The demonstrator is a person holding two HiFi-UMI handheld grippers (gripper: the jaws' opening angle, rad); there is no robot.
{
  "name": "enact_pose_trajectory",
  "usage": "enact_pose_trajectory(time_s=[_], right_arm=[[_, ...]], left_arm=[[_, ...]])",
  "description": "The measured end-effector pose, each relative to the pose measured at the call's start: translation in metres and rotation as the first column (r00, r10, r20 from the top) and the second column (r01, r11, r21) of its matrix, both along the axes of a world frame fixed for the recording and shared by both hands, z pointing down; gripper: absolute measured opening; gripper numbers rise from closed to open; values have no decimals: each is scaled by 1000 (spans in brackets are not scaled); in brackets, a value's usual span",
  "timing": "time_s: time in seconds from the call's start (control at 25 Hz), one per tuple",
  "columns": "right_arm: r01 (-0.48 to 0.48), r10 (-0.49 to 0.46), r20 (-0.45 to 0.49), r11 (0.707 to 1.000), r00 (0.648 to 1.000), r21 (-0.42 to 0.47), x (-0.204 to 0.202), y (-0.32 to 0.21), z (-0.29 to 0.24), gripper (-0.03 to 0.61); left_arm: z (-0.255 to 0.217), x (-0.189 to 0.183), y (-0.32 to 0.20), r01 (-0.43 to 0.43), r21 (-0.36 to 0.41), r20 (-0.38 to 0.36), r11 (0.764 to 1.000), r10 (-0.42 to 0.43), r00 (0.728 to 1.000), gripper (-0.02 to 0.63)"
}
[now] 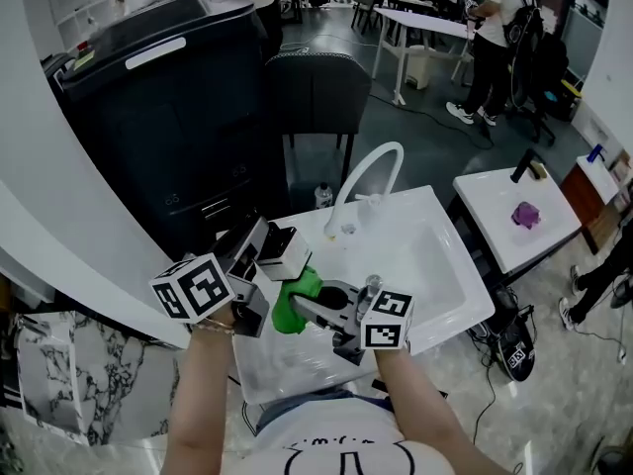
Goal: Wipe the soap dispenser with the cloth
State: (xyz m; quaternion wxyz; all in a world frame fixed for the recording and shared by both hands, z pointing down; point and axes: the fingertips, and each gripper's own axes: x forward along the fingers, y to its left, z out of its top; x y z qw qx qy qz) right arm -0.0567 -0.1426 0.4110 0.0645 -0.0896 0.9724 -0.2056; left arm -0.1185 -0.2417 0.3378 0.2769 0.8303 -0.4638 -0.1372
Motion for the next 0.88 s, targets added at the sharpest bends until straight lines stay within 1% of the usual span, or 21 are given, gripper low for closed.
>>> enact_pose_trajectory(time_s=[0.12, 0.24, 0.36, 0.44, 0.6, 0.68, 0.76, 0.88], right_arm=[[-39, 40, -55, 999, 998, 14, 3, -5, 7, 51], [-88, 92, -120, 995, 988, 38, 13, -12, 14, 51], [-134, 140, -166, 990, 976, 48, 25, -19, 19, 51], [-162, 169, -189, 985, 967, 54, 33, -23, 20, 51], [-219, 235, -211, 971, 949, 97, 44, -29, 14, 51], [-246, 269, -221, 961, 937, 128, 47, -31, 11, 51], [-263, 291, -220, 953, 931, 151, 49, -32, 7, 51], [-268, 303, -179, 943, 936, 195, 51, -33, -14, 51]], left_arm=[[-3, 1, 3, 13, 44, 23, 999, -14, 1000, 94], [-5, 1, 6, 44, 114, 65, 993, -52, 997, 94], [-5, -1, 10, 85, 199, 128, 976, -112, 985, 94], [-5, 1, 14, 102, 271, 184, 957, -155, 971, 94], [-10, 8, 26, 99, 419, 306, 903, -243, 920, 94], [-11, 14, 31, 78, 467, 367, 881, -274, 889, 92], [-9, 22, 33, 40, 487, 436, 873, -282, 855, 92], [1, 35, 35, -32, 484, 532, 875, -264, 805, 92]])
